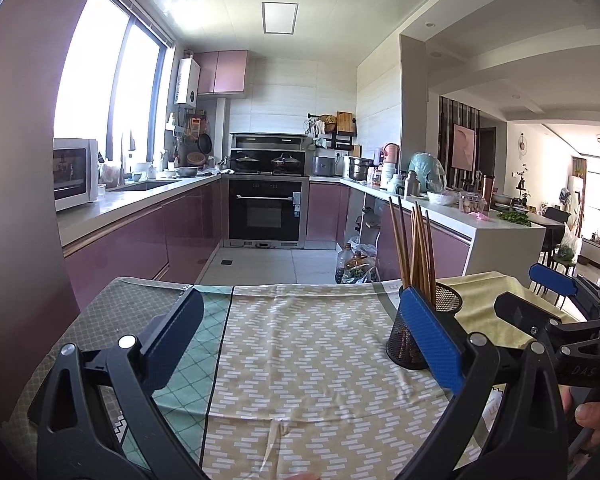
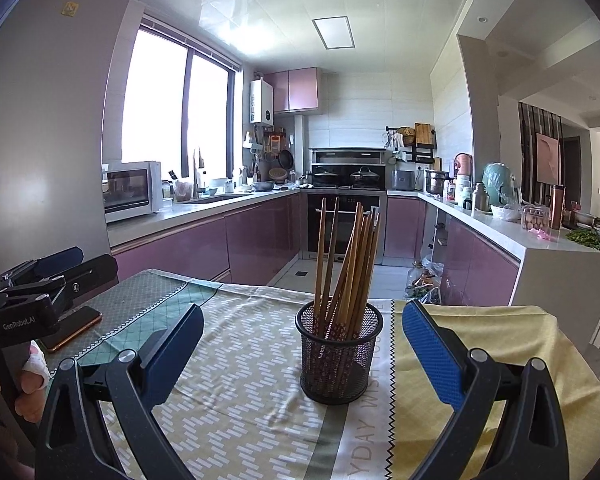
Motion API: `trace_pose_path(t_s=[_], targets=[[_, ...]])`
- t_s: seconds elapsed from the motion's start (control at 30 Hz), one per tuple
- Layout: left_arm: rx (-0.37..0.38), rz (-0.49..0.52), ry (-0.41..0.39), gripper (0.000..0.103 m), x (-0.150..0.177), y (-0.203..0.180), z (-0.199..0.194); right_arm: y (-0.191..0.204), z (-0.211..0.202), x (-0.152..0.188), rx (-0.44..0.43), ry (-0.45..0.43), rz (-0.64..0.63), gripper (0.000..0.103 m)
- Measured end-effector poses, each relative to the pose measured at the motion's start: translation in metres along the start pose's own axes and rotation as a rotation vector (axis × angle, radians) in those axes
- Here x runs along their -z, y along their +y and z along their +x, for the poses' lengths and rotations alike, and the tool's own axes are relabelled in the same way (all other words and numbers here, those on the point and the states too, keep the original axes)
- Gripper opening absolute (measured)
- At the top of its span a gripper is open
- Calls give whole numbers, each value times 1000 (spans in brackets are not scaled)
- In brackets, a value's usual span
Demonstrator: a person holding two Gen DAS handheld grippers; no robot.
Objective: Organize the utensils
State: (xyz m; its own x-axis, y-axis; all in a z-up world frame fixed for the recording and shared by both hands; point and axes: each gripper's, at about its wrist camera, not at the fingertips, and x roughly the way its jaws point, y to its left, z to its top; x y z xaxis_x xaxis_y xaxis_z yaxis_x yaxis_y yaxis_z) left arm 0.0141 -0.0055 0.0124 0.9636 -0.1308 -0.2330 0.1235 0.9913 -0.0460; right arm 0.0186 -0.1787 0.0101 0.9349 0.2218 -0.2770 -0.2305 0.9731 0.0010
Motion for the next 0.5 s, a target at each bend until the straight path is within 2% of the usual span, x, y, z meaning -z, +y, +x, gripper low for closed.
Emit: trace_pose_path(t_s=[0.5], targets=[[-1,0,-7,97,0,0,-2,-2,-2,-2,6,-8,6,96]])
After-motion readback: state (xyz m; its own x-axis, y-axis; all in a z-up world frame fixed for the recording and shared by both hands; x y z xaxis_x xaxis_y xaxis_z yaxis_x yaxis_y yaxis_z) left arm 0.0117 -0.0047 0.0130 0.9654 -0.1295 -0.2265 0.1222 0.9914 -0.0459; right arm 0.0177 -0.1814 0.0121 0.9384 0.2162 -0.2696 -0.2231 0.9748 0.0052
